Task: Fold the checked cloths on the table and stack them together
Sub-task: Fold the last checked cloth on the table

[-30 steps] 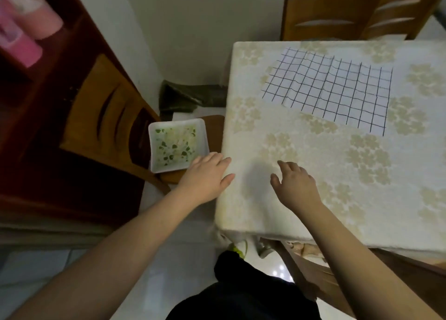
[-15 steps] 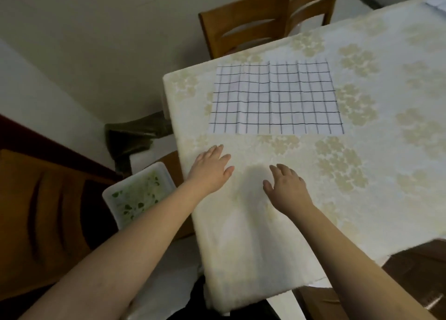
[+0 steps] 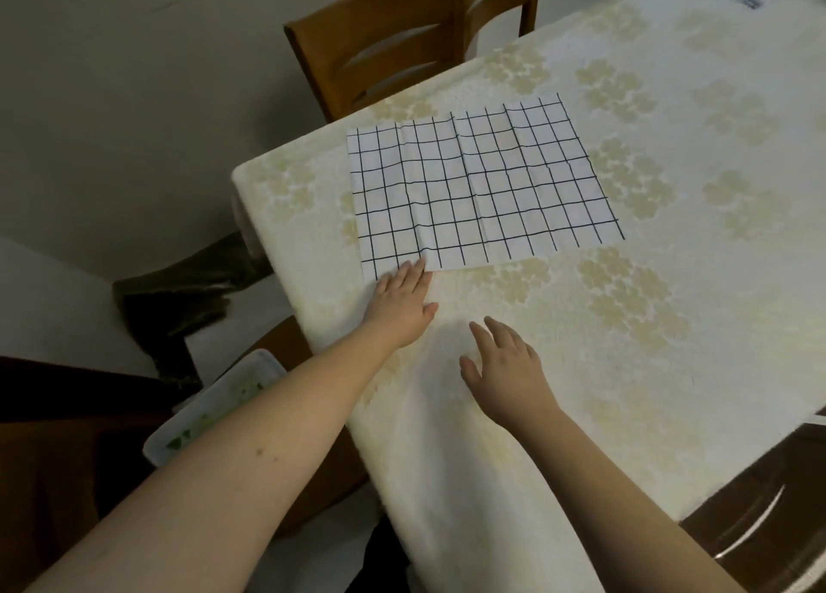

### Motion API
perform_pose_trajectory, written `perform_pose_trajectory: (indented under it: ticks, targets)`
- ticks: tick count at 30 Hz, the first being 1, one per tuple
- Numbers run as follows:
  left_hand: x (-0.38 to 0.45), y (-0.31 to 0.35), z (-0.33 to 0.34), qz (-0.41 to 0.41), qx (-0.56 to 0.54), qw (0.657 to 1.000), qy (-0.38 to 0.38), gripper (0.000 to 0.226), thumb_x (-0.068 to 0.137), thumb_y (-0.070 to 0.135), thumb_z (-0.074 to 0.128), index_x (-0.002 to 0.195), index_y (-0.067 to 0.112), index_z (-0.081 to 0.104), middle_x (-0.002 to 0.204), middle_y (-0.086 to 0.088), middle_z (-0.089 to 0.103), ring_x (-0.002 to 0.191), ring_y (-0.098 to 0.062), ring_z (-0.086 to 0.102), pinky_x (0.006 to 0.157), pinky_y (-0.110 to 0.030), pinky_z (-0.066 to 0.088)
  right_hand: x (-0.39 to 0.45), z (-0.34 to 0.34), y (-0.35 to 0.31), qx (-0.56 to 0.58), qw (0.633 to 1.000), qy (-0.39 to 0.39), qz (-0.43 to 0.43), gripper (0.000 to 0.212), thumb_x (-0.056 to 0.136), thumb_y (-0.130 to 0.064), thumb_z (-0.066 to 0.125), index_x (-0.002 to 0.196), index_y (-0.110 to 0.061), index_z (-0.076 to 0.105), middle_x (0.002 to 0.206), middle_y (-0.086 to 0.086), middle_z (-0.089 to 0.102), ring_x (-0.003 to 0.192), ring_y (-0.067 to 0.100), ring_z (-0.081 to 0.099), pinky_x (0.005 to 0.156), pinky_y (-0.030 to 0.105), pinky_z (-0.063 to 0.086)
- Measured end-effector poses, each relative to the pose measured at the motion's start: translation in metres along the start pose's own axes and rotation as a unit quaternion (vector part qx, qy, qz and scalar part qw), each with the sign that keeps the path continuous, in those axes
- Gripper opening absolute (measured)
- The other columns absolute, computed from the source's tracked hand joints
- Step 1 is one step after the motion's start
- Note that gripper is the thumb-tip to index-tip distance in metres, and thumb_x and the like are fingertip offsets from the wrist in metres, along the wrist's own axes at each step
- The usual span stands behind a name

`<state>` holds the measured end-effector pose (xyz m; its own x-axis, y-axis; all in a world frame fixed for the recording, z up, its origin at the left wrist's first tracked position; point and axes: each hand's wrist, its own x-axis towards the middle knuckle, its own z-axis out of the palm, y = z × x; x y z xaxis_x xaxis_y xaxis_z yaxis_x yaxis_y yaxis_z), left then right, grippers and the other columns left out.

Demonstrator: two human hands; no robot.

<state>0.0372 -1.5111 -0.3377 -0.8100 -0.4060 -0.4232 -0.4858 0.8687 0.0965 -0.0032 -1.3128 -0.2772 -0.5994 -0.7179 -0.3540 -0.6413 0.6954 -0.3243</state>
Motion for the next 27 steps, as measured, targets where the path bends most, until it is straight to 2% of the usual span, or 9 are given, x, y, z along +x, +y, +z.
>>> perform_pose_trajectory:
  ticks: [4, 9, 13, 16, 18, 22, 24, 27]
  targets:
    - [-0.007, 0.003, -0.005, 0.020, 0.020, 1.000, 0.011, 0.066, 0.102, 0.044, 0.026, 0.155, 0.009, 0.008, 0.165, -0.004, -0.002, 0.151, -0.021, -0.002, 0.123, -0.042, 0.002, 0.001, 0.005, -0.008, 0.039, 0.999, 0.007, 0.019, 0.057, 0.100, -0.042, 0.036, 0.151, -0.019, 0.028, 0.159, 0.005, 0.025, 0.146, 0.022, 0.022, 0.116, 0.039, 0.022]
    - [-0.048, 0.027, 0.005, 0.038, 0.048, 0.998, 0.000, 0.063, 0.103, 0.037, 0.030, 0.154, 0.005, 0.011, 0.164, -0.010, 0.008, 0.151, -0.025, 0.004, 0.121, -0.041, 0.001, -0.004, 0.009, -0.013, 0.239, 0.967, 0.008, 0.089, 0.051, 0.099, -0.033, 0.046, 0.147, -0.018, 0.038, 0.146, 0.005, 0.044, 0.129, 0.019, 0.046, 0.102, 0.029, 0.037]
    - [-0.093, 0.049, 0.021, 0.066, 0.039, 0.997, -0.012, 0.062, 0.103, 0.036, 0.029, 0.153, 0.002, 0.014, 0.162, -0.013, 0.013, 0.150, -0.027, 0.007, 0.122, -0.046, 0.005, -0.014, 0.016, -0.007, 0.364, 0.912, 0.038, 0.187, 0.048, 0.099, -0.032, 0.048, 0.146, -0.025, 0.039, 0.136, 0.003, 0.053, 0.114, 0.016, 0.054, 0.091, 0.028, 0.041]
    - [-0.121, 0.062, 0.031, 0.083, 0.032, 0.996, -0.018, 0.060, 0.102, 0.034, 0.031, 0.152, 0.003, 0.017, 0.161, -0.013, 0.018, 0.149, -0.027, 0.012, 0.120, -0.047, 0.009, -0.026, 0.023, 0.001, 0.481, 0.839, 0.059, 0.249, 0.048, 0.098, -0.031, 0.050, 0.144, -0.029, 0.038, 0.131, 0.004, 0.058, 0.114, 0.018, 0.055, 0.098, 0.036, 0.044]
    - [-0.136, 0.070, 0.036, 0.100, 0.027, 0.995, -0.014, 0.058, 0.101, 0.032, 0.032, 0.151, 0.004, 0.021, 0.159, -0.013, 0.024, 0.147, -0.027, 0.018, 0.119, -0.046, 0.013, -0.036, 0.030, 0.008, 0.527, 0.803, 0.075, 0.268, 0.051, 0.096, -0.031, 0.053, 0.145, -0.031, 0.037, 0.130, 0.004, 0.058, 0.118, 0.022, 0.055, 0.104, 0.043, 0.044]
    - [-0.162, 0.080, 0.044, 0.144, 0.043, 0.989, 0.003, 0.055, 0.101, 0.032, 0.032, 0.148, 0.003, 0.030, 0.153, -0.013, 0.033, 0.143, -0.027, 0.027, 0.118, -0.045, 0.020, -0.057, 0.043, 0.019, 0.586, 0.759, 0.087, 0.270, 0.055, 0.095, -0.028, 0.058, 0.146, -0.031, 0.036, 0.133, 0.002, 0.052, 0.119, 0.022, 0.053, 0.104, 0.042, 0.044]
    - [-0.174, 0.088, 0.049, 0.173, 0.050, 0.984, 0.011, 0.054, 0.102, 0.030, 0.031, 0.149, 0.003, 0.030, 0.154, -0.013, 0.033, 0.143, -0.027, 0.027, 0.118, -0.043, 0.020, -0.068, 0.047, 0.027, 0.603, 0.744, 0.101, 0.268, 0.054, 0.096, -0.023, 0.057, 0.147, -0.023, 0.037, 0.133, 0.008, 0.051, 0.114, 0.023, 0.055, 0.097, 0.037, 0.046]
    - [-0.186, 0.104, 0.054, 0.225, 0.040, 0.974, 0.016, 0.054, 0.102, 0.028, 0.031, 0.150, 0.003, 0.027, 0.157, -0.012, 0.030, 0.146, -0.026, 0.023, 0.118, -0.040, 0.016, -0.082, 0.051, 0.043, 0.608, 0.732, 0.130, 0.277, 0.051, 0.097, -0.020, 0.057, 0.145, -0.012, 0.041, 0.137, 0.008, 0.050, 0.117, 0.023, 0.054, 0.099, 0.036, 0.046]
